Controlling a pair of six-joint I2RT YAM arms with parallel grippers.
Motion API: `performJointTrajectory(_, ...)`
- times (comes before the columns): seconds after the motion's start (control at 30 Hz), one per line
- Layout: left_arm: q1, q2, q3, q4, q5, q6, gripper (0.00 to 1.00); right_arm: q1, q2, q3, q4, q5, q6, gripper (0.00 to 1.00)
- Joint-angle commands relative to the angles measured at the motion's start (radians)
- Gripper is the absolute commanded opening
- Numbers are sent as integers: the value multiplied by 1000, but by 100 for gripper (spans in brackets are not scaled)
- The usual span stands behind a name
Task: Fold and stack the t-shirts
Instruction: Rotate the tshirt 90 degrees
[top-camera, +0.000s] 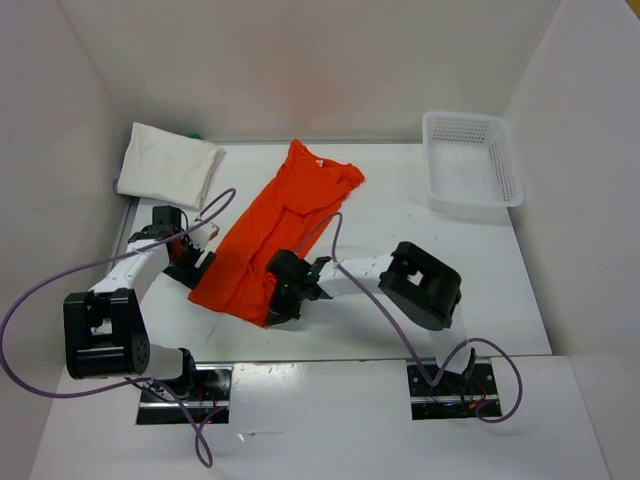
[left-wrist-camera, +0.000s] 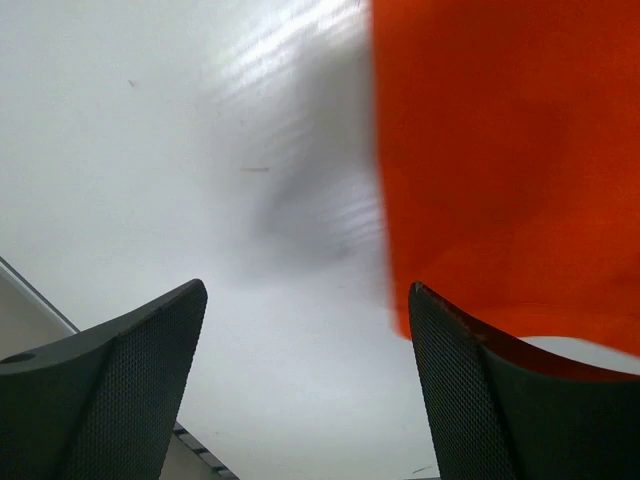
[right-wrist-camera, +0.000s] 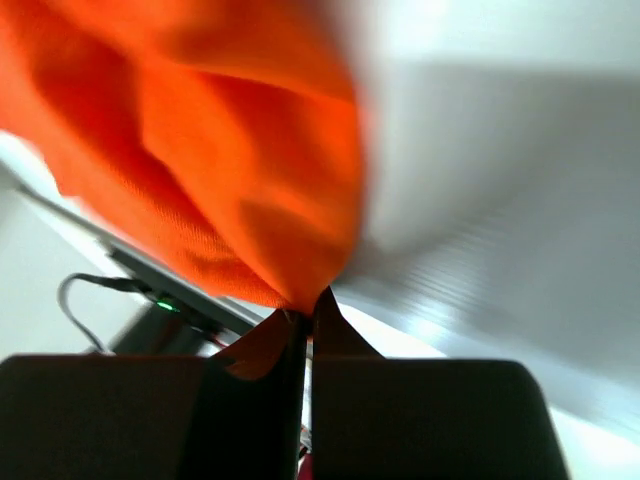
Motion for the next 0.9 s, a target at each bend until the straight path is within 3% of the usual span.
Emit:
performJointTrajectory(0.0,-35,-4,86,-50,93,16,89,-48,-112,-154,-63,37,-64,0)
performJointTrajectory(0.3,-240,53,211,-69,92,7,91,-176,-474,-500,-266,-12,-283,0)
performJointTrajectory(0.4,-379,53,224,-69,54,6,91,-205,-566,-573,-332,-56,-351,0)
performJointTrajectory(0.43,-410,42,224,-69,41,6,91,-205,-586,-573,-344,-56,-390,3)
performJointTrajectory(0.47,-444,33,224,-69,27,16,93,-205,-617,-583,-382,-65,-408,25)
performJointTrajectory(0.5,-479,4,212,-57,11,28,93,-205,-631,-583,-396,-66,-424,40)
performJointTrajectory(0.57,-585,-37,173,-56,-42,51,93,-205,-686,-583,-415,-95,-448,54)
performJointTrajectory(0.77,-884,-302,-9,-79,-221,233,94,-205,-806,-523,-493,-79,-448,57)
performJointTrajectory(0.87,-1008,-341,-77,-133,-234,284,94,-214,-806,-512,-481,-82,-419,57)
